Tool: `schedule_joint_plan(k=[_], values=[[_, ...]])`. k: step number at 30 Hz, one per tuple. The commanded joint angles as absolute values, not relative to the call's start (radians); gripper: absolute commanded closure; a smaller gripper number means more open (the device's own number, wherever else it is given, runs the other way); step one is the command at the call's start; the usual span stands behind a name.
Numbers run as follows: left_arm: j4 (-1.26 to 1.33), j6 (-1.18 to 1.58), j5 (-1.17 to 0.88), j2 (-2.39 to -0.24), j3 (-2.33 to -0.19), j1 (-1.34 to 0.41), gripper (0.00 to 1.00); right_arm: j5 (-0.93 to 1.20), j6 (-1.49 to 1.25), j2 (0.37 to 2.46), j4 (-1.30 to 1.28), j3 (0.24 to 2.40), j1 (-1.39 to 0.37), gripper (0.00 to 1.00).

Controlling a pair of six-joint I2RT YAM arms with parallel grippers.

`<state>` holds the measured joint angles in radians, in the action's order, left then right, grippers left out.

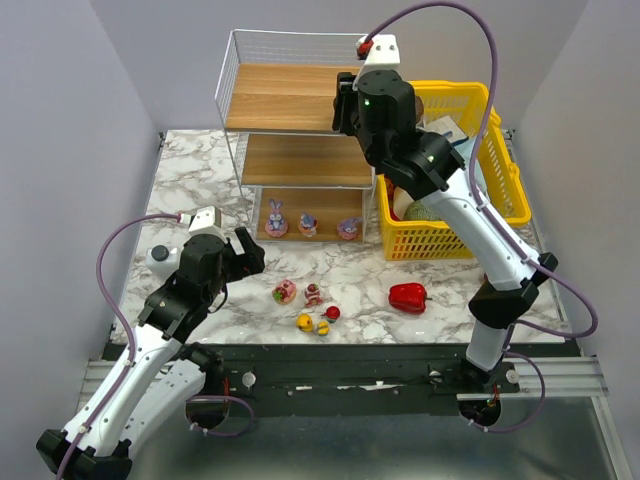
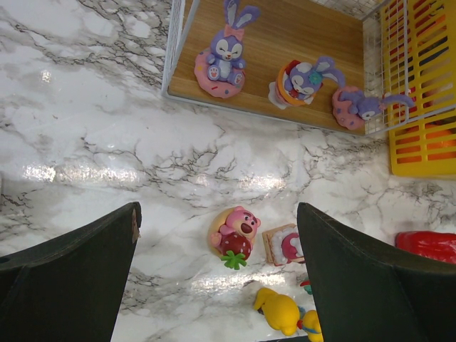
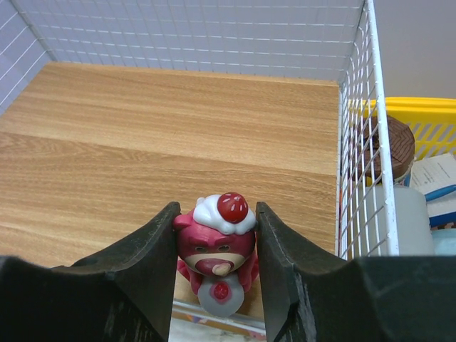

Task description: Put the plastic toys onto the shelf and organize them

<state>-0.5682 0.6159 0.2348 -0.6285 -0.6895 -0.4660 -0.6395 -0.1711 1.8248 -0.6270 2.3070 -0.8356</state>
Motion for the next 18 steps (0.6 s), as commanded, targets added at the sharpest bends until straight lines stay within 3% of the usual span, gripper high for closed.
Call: schedule_joint_plan(k=[1, 9, 18], values=[[-0.574, 0.603, 0.261, -0.624, -0.686, -0.463, 0.01, -0.713, -0.127, 1.827, -0.598, 2.257, -0.827, 0.60], [-0.574, 0.603, 0.259, -0.626, -0.684, -0.463, 0.01, -0.787, -0.114, 1.819, -0.561, 2.224, -0.827, 0.57], [-0.574, 0.604, 0.258, -0.629, -0.687, -0.463, 0.01, -0.746, -0.132, 1.793, -0.545, 2.186, -0.827, 0.36]])
